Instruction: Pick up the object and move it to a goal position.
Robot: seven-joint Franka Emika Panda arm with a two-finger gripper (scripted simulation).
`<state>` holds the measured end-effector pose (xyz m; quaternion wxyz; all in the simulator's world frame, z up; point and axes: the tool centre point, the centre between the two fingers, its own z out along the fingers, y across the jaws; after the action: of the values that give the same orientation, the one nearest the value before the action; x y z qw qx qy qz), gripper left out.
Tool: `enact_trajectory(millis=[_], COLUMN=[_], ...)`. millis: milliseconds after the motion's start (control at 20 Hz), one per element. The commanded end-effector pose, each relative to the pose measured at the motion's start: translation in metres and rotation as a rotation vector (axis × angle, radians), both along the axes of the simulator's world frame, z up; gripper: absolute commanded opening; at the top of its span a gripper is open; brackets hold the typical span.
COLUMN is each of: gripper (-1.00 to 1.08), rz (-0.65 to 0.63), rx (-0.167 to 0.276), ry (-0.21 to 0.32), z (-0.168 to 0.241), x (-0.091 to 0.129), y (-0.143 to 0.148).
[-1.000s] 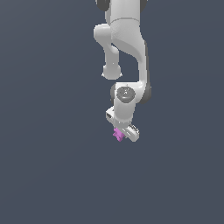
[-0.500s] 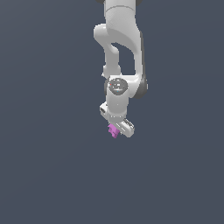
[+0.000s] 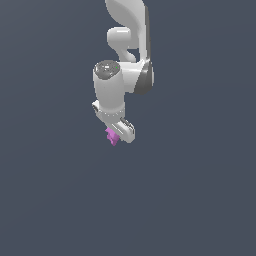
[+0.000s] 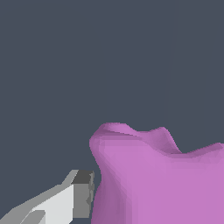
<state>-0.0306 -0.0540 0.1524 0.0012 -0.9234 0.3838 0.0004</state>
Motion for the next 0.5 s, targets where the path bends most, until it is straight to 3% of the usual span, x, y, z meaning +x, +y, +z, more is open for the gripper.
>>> enact_trajectory(millis=[0, 450], gripper=[-1.0, -1.0], rz=[0.0, -0.001], rx=[0.001, 0.0], ry=[0.0, 0.0], z=[0.024, 0.108], x=[-0.006, -0.023], y=[-0.022, -0.1])
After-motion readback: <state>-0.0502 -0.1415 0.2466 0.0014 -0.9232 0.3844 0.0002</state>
